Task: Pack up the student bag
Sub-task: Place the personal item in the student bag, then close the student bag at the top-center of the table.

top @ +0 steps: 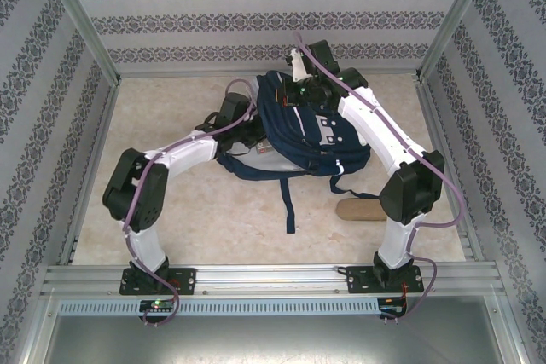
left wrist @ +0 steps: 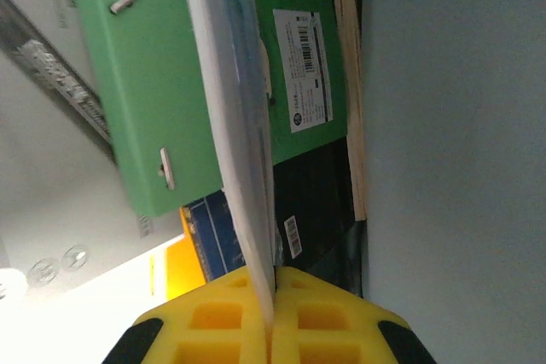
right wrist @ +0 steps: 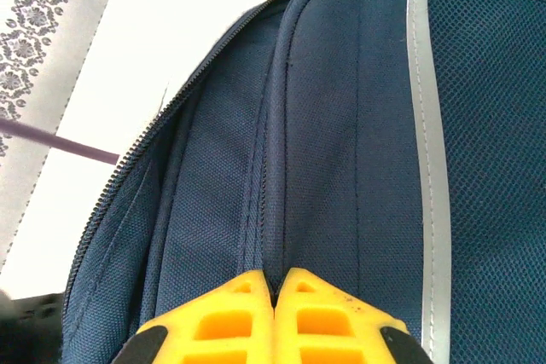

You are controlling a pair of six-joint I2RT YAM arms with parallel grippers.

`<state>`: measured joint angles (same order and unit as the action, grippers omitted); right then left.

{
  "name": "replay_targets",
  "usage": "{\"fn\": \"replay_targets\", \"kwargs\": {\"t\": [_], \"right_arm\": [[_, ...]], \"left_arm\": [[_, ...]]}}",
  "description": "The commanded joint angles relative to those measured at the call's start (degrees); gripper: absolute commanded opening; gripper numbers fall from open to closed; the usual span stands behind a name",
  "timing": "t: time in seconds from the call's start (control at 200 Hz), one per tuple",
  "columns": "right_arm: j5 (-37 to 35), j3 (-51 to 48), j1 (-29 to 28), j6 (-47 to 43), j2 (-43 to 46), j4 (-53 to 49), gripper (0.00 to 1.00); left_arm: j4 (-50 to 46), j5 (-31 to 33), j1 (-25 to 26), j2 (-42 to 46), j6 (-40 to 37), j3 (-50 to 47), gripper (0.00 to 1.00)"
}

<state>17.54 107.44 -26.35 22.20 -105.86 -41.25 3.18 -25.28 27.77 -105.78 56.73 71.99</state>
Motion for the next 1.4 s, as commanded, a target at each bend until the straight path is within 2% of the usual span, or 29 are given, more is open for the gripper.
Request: {"fn": "replay_targets", "kwargs": {"t": [0.0,0.195,0.23,0.33,0.4,0.525,0.629,0.824,0.864,0.904,0.974,1.004,1.119,1.279,1.394], "right_arm": [[4.34,0.84,0.05,1.96,4.24,6.80,0.00],[4.61,0.72,0.23,2.27,4.47,6.89,0.00],[4.50,0.50,0.24,2.31,4.57,6.89,0.00],[4.37,-0.32,0.41,2.32,4.92,6.98,0.00],[4.17,-1.13,0.66,2.27,5.35,7.15,0.00],[3.88,-2.77,1.38,2.41,6.14,7.59,0.00],[3.38,-4.00,1.87,2.17,6.71,7.77,0.00],[2.85,-5.91,2.35,2.04,7.38,7.88,0.00],[2.85,-6.24,2.38,1.97,7.43,7.88,0.03],[2.54,-6.56,2.43,2.06,7.56,7.68,0.13],[1.59,-7.24,2.37,2.36,8.04,7.37,0.41],[1.08,-7.87,2.43,2.55,8.46,7.26,0.47],[-2.86,-11.40,2.43,3.88,11.00,6.32,0.54],[-12.73,-19.52,3.68,7.81,16.86,0.61,0.56],[-17.51,-30.07,6.16,11.29,23.56,-1.11,0.57]], "left_arm": [[5.52,-0.69,2.04,-3.33,2.54,5.01,0.01],[0.54,0.68,3.92,-9.44,1.34,10.33,0.12],[-1.13,0.74,4.00,-10.35,0.94,11.32,0.18],[-3.55,1.05,3.98,-10.49,0.41,11.22,0.50],[-5.55,2.55,3.97,-9.00,-0.53,10.10,0.56],[-10.91,5.59,3.92,-5.56,-3.19,8.75,0.74],[-14.35,7.88,3.70,-2.36,-5.09,7.29,0.83],[-20.45,11.94,3.09,3.23,-7.48,4.29,0.90],[-21.86,12.70,3.08,4.41,-7.99,3.77,0.90],[-22.86,13.20,3.09,5.52,-8.47,3.09,0.90],[-23.97,13.95,3.08,7.96,-9.22,1.62,0.90],[-24.53,14.70,3.11,9.00,-9.42,1.16,0.90],[-27.45,17.01,3.05,12.53,-9.88,-0.16,0.89],[-32.82,24.43,2.63,18.03,-8.60,-3.76,0.89],[-34.18,24.45,1.48,22.11,-9.15,-6.78,0.89]]}}
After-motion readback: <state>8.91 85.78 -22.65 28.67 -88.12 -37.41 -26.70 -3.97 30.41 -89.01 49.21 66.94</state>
